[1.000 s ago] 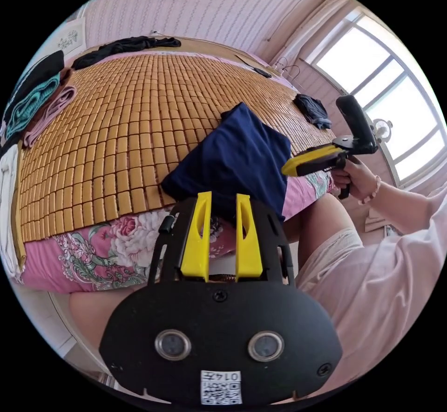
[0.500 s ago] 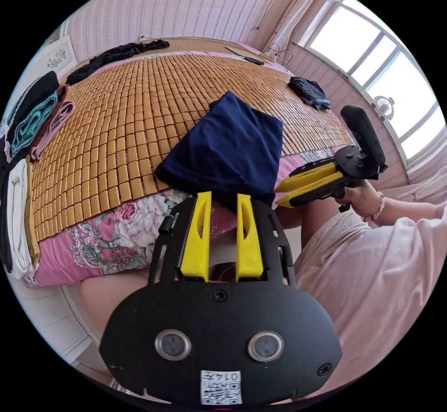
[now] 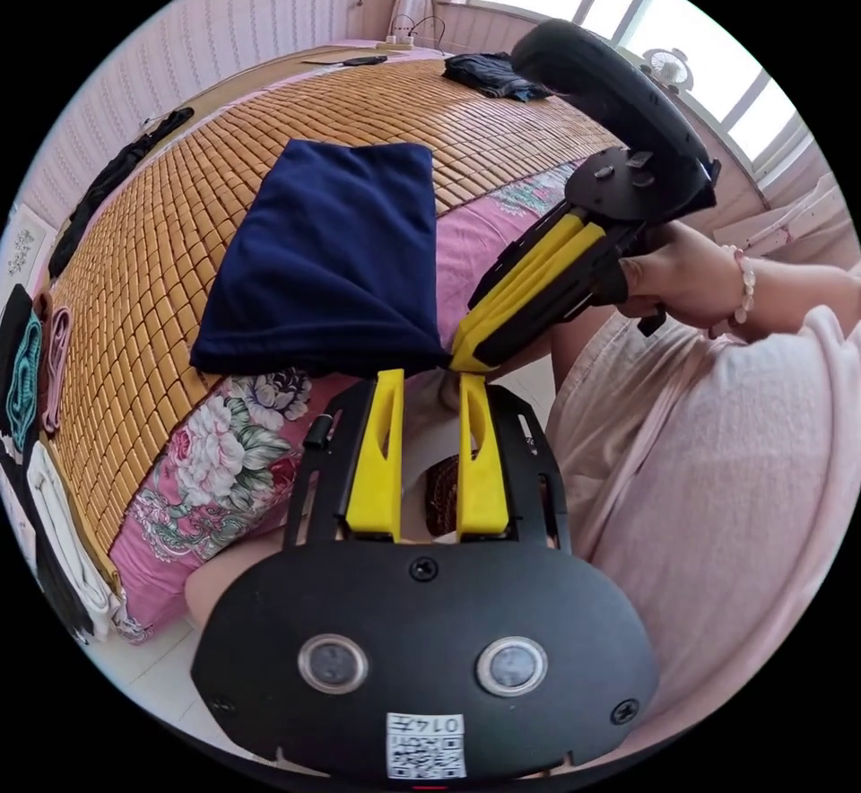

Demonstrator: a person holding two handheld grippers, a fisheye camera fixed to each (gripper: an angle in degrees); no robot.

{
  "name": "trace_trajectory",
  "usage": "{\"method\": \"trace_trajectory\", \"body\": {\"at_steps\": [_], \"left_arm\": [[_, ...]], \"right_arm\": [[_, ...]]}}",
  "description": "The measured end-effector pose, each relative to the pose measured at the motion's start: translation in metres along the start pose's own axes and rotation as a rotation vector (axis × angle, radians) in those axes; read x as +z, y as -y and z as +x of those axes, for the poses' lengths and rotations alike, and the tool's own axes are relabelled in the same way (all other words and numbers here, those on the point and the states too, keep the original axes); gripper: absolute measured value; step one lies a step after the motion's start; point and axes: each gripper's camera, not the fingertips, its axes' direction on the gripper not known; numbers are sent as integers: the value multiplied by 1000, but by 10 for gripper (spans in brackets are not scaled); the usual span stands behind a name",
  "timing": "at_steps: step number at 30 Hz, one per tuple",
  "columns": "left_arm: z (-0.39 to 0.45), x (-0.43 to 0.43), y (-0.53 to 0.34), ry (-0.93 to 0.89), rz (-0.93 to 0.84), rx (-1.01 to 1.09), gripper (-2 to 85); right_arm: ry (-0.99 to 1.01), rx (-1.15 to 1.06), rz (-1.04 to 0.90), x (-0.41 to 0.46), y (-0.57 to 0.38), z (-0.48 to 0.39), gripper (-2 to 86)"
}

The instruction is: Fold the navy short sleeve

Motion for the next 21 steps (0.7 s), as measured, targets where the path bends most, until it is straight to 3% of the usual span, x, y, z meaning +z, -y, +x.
{"method": "trace_trajectory", "body": {"at_steps": [6, 13, 21], "left_arm": [[-17, -8, -4, -44, 22, -94, 93], [-32, -10, 10, -84, 39, -177, 89], [-65, 3, 31, -21, -6, -325, 89]], "right_arm": [[24, 12, -65, 1, -1, 8, -2], [-81, 124, 43, -17, 6, 34, -1], [37, 196, -131, 23, 29, 68, -2]]}}
